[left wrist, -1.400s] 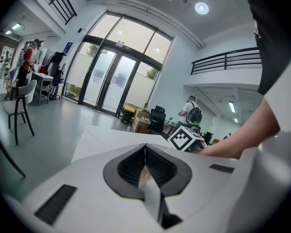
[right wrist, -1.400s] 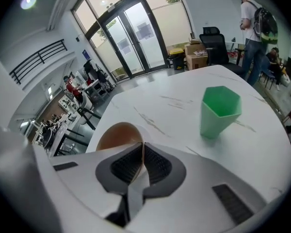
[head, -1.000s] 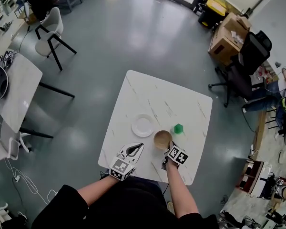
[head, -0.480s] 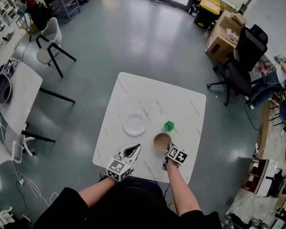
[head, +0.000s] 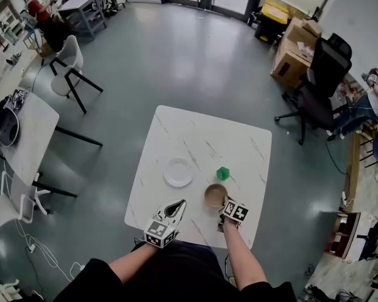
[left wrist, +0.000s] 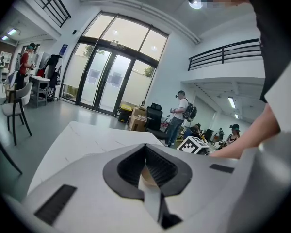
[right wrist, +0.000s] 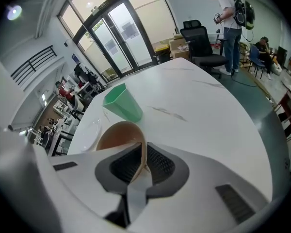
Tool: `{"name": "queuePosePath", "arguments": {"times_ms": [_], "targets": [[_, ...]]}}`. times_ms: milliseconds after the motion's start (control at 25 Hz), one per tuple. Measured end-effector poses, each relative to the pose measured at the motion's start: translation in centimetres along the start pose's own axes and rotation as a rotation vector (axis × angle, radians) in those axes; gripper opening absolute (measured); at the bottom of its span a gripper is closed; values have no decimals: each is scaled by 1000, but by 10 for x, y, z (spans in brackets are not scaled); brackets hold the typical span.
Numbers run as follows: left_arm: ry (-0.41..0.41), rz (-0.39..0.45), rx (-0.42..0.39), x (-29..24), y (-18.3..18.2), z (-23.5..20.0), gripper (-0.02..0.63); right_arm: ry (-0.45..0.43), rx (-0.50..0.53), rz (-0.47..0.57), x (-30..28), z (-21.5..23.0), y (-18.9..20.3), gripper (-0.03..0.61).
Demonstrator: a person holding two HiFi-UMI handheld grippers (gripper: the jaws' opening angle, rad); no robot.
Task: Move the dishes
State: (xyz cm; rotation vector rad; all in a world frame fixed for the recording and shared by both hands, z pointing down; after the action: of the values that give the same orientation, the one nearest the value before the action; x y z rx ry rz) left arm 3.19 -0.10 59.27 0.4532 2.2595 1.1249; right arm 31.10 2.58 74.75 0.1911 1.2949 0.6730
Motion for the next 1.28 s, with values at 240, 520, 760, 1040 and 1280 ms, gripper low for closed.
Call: {"name": "queuePosePath", "arguments": {"times_ms": [240, 520, 760, 1040, 1280], "targets": [[-31, -11, 43, 11, 2, -23, 18, 109, 112, 29, 24, -10, -14, 91], [-54, -27, 100, 15, -2, -68, 18, 27, 364, 223, 46, -98, -52, 37], [-87, -65, 134, 2, -7, -121, 18, -112, 324, 153, 2, -166, -51, 28], [-93, -190, 201, -31, -5, -172, 20, -91, 292, 52, -44, -186, -40, 29], [-131, -258, 183, -55, 7, -200, 64, -57, 257, -3, -76, -178, -45, 110]]}}
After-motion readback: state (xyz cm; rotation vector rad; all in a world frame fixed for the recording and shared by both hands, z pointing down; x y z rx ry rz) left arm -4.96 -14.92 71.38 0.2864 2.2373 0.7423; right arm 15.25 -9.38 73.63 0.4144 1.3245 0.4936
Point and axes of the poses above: the fingertips, and each gripper's own axes: x backward along the fingers, z to its right, y out of its underside, the point moved 8 cm from there along x, backward along the fingers, and after that the axes turned 11 degrees about x, right-handed, at the moved point
